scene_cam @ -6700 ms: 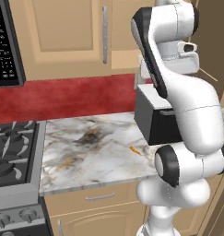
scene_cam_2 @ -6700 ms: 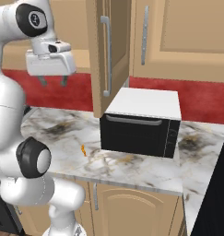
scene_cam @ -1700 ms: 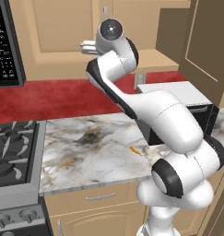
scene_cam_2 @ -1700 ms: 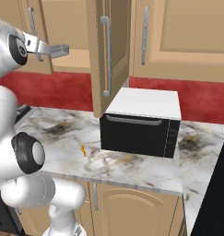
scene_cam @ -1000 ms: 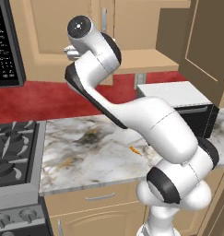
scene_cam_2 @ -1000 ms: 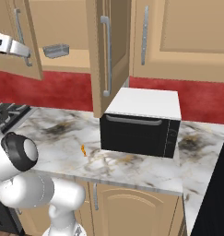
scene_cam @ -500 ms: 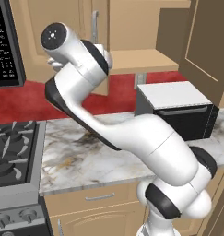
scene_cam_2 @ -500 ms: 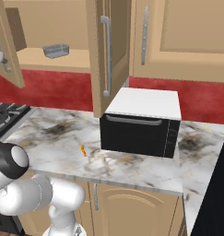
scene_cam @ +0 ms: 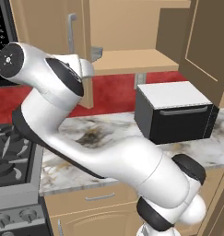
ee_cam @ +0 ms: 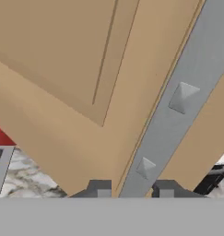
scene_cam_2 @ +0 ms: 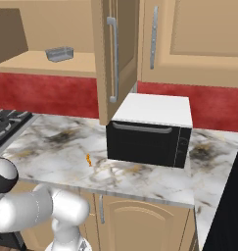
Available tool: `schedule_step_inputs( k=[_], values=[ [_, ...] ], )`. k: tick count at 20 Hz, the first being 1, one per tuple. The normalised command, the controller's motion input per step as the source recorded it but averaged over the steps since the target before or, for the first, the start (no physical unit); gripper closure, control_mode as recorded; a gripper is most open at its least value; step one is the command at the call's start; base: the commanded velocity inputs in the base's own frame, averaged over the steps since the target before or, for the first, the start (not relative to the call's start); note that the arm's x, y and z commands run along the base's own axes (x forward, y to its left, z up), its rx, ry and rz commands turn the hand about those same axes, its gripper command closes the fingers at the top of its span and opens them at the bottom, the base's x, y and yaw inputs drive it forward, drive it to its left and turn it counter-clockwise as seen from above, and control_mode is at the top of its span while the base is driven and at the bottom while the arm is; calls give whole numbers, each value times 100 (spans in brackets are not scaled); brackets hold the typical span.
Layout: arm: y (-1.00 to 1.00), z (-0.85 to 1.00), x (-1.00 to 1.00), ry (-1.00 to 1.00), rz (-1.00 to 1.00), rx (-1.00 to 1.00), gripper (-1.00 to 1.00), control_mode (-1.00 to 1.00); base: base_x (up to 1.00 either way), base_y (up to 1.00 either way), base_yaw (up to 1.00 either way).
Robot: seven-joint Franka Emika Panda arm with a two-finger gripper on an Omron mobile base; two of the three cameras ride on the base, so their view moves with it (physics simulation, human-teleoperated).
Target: Retrieve the tupperware from the cabinet, then place the raw meat into the tupperware to avoid contamination.
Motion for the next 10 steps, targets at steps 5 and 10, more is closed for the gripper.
schedule_step_inputs(
  k=[5,10],
  values=[
    [54,0,-13,6,-1,-8,100,-100,0,0,0],
    [20,0,-9,0,-4,-2,-100,-100,0,0,0]
  ],
)
